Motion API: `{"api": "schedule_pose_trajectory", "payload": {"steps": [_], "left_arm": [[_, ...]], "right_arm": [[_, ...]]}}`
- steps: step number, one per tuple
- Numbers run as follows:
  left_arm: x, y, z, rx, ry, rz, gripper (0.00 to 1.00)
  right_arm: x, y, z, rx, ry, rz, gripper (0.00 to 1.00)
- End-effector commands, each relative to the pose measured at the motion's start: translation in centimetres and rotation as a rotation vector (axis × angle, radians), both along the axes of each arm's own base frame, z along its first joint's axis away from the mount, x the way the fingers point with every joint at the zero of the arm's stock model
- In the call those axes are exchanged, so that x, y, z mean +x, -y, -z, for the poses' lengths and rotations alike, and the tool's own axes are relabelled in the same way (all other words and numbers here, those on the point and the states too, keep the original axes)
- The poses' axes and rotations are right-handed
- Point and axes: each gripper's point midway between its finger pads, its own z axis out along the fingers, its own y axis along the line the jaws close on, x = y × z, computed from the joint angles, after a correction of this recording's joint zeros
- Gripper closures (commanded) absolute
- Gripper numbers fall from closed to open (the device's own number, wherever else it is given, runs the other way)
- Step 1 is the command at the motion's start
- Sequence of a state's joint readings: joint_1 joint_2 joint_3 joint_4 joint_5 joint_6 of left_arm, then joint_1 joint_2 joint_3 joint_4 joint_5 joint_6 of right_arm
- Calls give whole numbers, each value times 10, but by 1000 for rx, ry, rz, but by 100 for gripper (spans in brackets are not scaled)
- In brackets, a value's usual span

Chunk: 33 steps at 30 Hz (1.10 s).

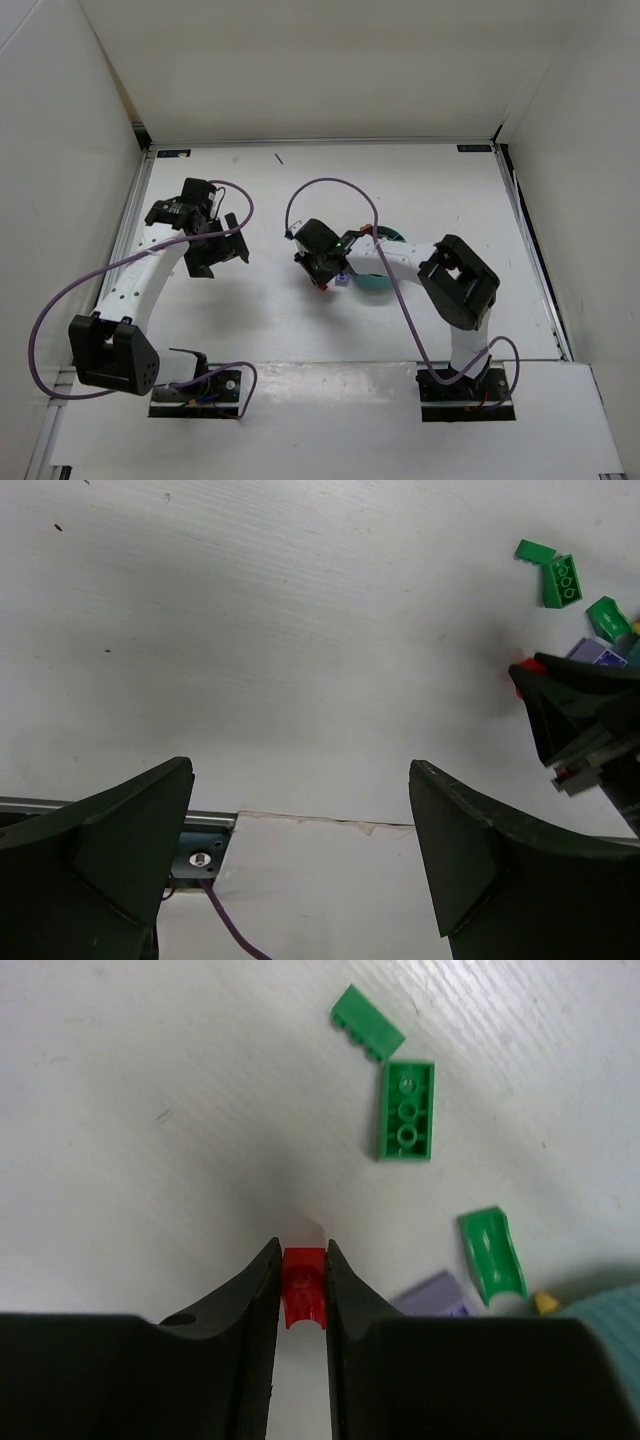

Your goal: Sort the legos into containers by color

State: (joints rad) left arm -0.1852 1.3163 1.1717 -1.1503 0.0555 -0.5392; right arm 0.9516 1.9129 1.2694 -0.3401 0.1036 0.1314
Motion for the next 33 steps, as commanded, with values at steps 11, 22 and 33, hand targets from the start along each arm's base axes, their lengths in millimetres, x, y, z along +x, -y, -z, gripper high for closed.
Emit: {"api": "schedule_pose_trajectory", "payload": {"steps": [11,22,33], "left_arm": [[14,7,-12,-42,79,15,0],[24,25,-9,-83,76,72,0],[28,60,-10,-34,66,208,0]], "right_arm": [[38,78,-153,212,196,201,90],[54,145,-141,165,221,365,84],[54,152,-136,144,243,428,56]]}}
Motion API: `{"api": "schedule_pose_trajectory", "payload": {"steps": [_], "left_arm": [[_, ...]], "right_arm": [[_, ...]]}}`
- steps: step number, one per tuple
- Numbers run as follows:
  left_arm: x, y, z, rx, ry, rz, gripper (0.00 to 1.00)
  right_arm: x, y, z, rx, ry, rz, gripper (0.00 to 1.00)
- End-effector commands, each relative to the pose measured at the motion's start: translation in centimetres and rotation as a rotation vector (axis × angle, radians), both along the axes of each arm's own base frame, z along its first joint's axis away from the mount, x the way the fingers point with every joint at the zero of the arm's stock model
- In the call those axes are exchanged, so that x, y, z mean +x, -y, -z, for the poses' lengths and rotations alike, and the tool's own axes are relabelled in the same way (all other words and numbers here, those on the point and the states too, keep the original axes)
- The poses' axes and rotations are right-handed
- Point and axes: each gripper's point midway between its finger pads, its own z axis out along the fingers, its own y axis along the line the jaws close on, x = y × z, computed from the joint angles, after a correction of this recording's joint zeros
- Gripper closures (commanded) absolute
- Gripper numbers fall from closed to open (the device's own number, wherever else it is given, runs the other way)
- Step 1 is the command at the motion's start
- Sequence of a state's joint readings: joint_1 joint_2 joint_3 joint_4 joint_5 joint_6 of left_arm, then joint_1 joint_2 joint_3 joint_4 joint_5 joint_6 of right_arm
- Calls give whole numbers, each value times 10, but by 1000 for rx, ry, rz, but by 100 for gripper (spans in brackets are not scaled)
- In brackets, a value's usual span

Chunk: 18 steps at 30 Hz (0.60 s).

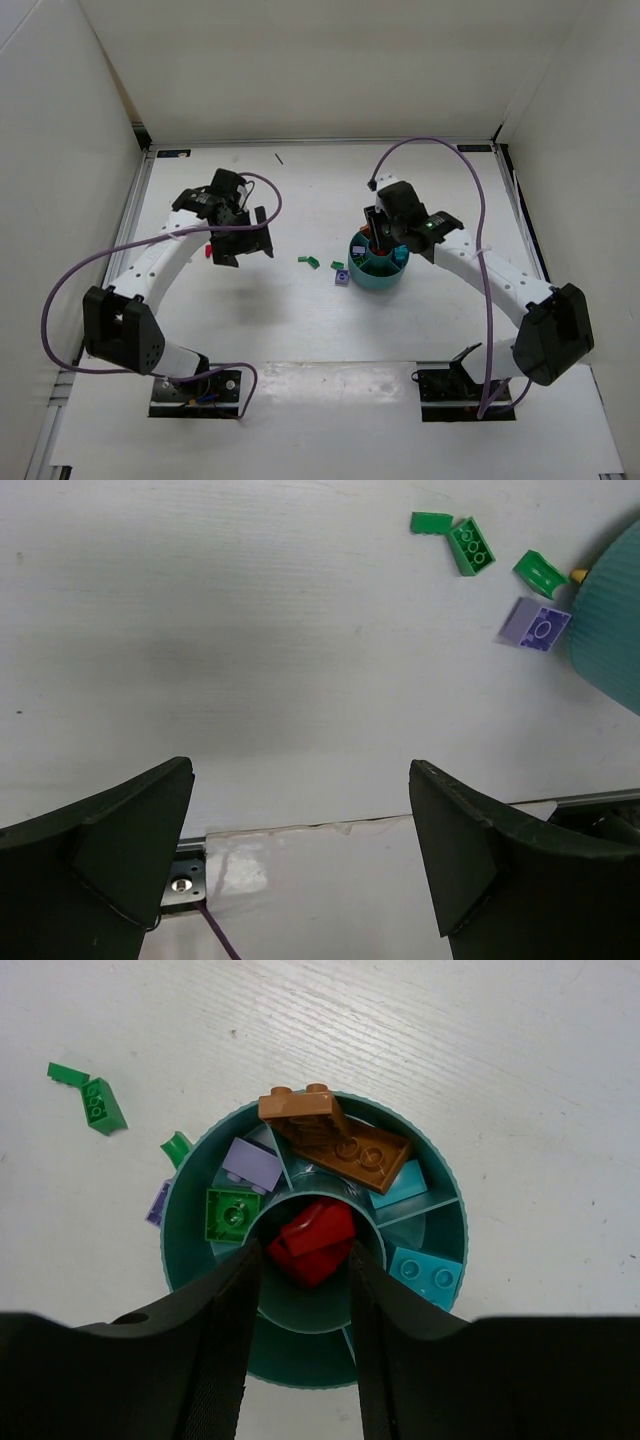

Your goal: Sort the legos into containers by color

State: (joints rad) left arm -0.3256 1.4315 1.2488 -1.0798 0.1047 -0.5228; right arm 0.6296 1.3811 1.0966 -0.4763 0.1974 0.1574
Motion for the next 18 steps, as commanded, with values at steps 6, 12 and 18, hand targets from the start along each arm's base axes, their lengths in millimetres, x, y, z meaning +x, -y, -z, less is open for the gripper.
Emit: {"api": "schedule_pose_trajectory", "payload": {"steps": [6,12,18], "left_arm": [[10,28,-10,34,46,103,0],[15,70,2,80,69,229,0],[39,147,28,-5,375,312,3]], "right_arm": [[0,9,-34,33,92,49,54],[-8,47,-74,135,143,244,42],[-31,94,-102,282,219,330,38]]}}
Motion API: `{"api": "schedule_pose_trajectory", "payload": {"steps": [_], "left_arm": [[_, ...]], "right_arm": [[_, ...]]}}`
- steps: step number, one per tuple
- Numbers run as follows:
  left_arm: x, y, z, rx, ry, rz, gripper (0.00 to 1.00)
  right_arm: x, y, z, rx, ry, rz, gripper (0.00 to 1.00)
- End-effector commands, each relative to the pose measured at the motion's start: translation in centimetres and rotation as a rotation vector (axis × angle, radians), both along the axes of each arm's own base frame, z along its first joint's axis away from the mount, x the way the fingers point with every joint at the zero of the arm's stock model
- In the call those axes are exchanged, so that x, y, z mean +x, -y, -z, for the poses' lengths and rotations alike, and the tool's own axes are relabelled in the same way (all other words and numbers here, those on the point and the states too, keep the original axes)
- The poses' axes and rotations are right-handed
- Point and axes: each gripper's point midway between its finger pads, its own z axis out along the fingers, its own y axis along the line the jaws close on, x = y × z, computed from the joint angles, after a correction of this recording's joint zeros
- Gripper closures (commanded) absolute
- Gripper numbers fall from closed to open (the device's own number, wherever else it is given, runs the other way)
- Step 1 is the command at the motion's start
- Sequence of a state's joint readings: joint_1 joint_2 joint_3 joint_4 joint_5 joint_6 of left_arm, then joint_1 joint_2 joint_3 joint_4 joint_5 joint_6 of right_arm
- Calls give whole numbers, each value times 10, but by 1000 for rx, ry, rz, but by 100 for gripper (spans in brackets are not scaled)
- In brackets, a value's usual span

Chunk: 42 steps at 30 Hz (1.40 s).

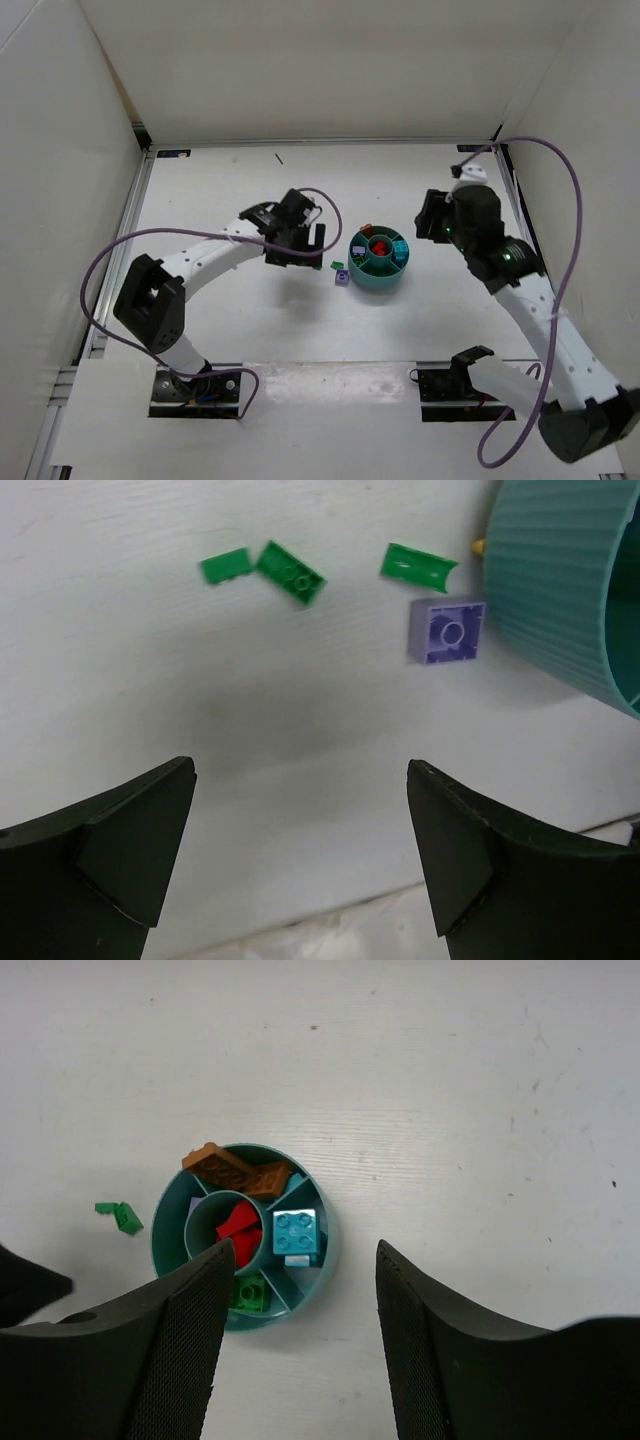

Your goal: Sort the legos into containers by color

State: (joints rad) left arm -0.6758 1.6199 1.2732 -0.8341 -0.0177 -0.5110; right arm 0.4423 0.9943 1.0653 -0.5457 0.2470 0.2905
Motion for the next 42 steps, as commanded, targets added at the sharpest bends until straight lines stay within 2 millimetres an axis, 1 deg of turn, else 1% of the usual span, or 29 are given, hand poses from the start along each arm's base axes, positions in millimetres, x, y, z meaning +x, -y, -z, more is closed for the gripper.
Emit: {"api": "schedule_pose_trajectory", "payload": {"steps": [1,2,4,5,6,7,8,10,11,14,21,22,23,24,25,26,27,28,29,30,31,32,34,35,36,37,39,40,42], "left_arm": [[31,44,-5,-104,254,12,3],[33,50,-6,-107,281,10,3],[39,75,-5,-90,373,15,5],[34,85,-4,-87,388,31,6],[38,93,9,-63,405,27,6],[43,102,9,-85,424,18,6],[41,111,22,-94,403,15,6],[40,120,27,-122,397,16,6],[41,122,37,-115,389,17,6],[38,130,45,-115,389,30,6],[35,129,51,-96,368,19,9],[34,129,47,-99,365,12,9],[38,121,36,-86,389,-20,10],[35,109,37,-52,375,-36,10],[35,96,17,-69,411,-79,10],[43,81,13,-68,421,-133,10],[35,59,29,-31,392,-151,9],[37,48,15,-62,402,-194,9],[49,15,7,-36,405,-279,9],[43,-9,17,17,372,-312,9],[55,-42,14,58,373,-408,8],[50,-65,6,98,370,-451,8],[45,-96,3,159,355,-480,4],[53,-126,1,167,349,-568,4],[54,-137,3,165,338,-590,4],[61,-167,3,161,320,-684,4],[62,-181,12,151,281,-710,4],[62,-204,16,174,258,-774,4],[61,-212,30,195,193,-773,6]], "right_arm": [[-19,16,1,66,-7,29,38],[-26,19,-8,77,23,31,38],[-34,28,-2,57,1,45,38],[-38,30,-6,57,13,49,38],[-41,34,-4,45,2,57,38],[-44,35,-1,37,-8,57,38],[-48,38,-4,34,-3,57,38],[-52,42,-3,25,-12,64,38],[-54,44,-5,30,-5,69,38],[-58,47,-2,27,-15,69,38],[-62,57,-6,34,2,87,38],[-62,56,-6,36,-1,79,38],[-62,57,-7,39,0,82,38],[-61,56,-5,44,-8,78,38],[-61,55,-6,50,-1,77,38],[-60,55,-6,51,3,76,38],[-59,54,-5,55,3,71,38],[-58,53,-4,61,-1,73,38],[-57,51,-3,62,-2,69,38],[-56,49,-3,69,1,61,38],[-55,47,-3,74,4,58,38],[-54,47,-2,73,3,59,38],[-52,45,-1,75,3,48,38],[-51,43,2,78,-9,42,38],[-50,42,3,81,-11,39,38],[-48,41,1,85,-6,36,38],[-46,38,1,90,-3,27,38],[-45,37,2,91,-4,25,38],[-43,35,0,92,1,20,38]]}}
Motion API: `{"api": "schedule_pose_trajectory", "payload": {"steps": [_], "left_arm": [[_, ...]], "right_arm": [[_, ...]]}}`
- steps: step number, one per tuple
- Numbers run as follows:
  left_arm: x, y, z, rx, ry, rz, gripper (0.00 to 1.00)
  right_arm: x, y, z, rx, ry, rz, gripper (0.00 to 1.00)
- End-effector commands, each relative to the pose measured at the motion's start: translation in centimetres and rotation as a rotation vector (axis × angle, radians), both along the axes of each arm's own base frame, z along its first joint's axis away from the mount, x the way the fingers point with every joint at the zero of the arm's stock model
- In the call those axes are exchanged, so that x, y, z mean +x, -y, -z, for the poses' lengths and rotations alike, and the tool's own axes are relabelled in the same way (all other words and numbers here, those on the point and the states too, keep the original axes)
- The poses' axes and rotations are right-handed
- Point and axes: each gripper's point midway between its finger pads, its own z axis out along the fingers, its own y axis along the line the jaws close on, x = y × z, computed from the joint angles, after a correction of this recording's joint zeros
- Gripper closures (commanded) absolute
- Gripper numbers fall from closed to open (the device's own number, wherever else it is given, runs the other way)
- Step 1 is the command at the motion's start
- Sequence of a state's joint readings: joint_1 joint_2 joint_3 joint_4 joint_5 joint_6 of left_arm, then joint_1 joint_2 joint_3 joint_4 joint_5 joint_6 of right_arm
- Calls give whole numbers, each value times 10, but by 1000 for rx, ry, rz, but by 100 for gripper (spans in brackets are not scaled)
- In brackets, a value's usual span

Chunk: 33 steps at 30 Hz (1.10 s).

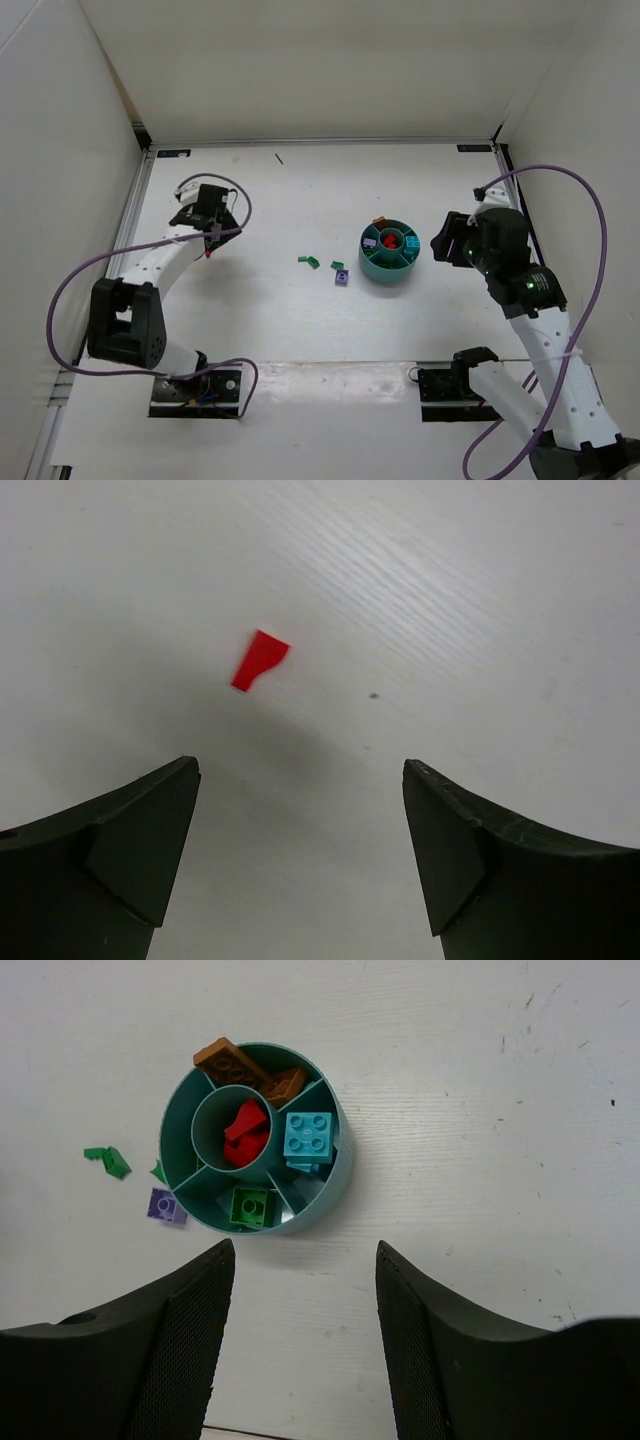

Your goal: Sort the legos into containers by color

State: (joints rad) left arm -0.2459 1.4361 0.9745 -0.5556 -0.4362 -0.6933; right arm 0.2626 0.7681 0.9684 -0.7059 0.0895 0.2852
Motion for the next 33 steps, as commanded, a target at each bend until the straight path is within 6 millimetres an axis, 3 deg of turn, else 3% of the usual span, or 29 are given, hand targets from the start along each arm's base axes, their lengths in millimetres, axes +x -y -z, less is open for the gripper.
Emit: {"api": "schedule_pose_trajectory", "payload": {"steps": [1,4,8,12,13,14,18,22,27,33], "left_arm": [[-12,-21,21,-13,-127,-14,7],[-3,-48,34,-12,-155,-64,9],[5,-52,61,-147,-186,-51,15],[21,-52,49,-135,-159,-7,15],[21,-54,56,-136,-187,-6,15],[33,-52,47,-146,-167,7,17],[27,-49,68,-177,-273,2,20],[32,-55,64,-176,-272,-6,22],[25,-61,68,-166,-322,-20,22],[27,-55,77,-191,-352,-2,34]], "right_arm": [[8,-8,-13,29,55,-21,38],[10,-9,-13,28,54,-24,38],[12,-11,-15,29,57,-21,38],[11,-11,-19,30,71,-16,38],[12,-9,-18,23,70,-7,38],[12,-10,-17,21,71,-8,38],[12,-13,-23,39,84,-5,38],[11,-10,-34,27,133,17,38],[8,-7,-39,4,152,26,38],[9,-7,-36,14,147,41,38]]}}
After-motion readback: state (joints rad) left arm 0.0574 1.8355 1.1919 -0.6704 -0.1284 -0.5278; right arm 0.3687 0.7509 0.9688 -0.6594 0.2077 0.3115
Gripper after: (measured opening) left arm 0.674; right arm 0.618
